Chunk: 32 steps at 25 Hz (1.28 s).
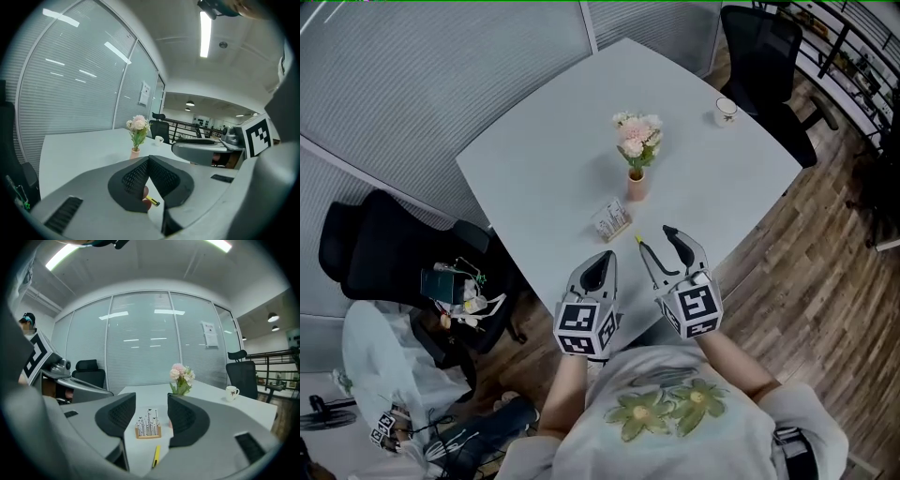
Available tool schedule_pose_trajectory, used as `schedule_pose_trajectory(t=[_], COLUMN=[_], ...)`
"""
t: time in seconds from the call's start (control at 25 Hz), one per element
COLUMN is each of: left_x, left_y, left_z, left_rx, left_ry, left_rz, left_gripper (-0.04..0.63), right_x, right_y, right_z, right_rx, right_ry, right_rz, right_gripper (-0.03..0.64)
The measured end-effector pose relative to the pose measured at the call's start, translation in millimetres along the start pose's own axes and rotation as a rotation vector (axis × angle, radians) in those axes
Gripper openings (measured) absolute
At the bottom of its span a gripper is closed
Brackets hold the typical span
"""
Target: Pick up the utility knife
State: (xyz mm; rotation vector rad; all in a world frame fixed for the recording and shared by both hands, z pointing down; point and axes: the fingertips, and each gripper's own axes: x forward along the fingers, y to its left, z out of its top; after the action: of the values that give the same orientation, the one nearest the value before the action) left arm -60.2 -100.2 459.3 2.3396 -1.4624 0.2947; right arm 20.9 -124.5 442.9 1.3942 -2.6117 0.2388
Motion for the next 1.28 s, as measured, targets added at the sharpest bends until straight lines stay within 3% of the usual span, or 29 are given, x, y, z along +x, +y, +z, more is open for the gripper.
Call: schedule_pose_trajectory(t=[1.28], left_x=[57], left_y=[53], left_z=[-47], left_rx=[-0.081], left_ry=[0.148], left_rz=[-0.020], left_gripper=[0.003], right_x=[66], right_y=[-7], right_z=[-116], right_rx=[0.002], right_ry=[0.319], right_rz=[0.000], right_gripper=[0.210])
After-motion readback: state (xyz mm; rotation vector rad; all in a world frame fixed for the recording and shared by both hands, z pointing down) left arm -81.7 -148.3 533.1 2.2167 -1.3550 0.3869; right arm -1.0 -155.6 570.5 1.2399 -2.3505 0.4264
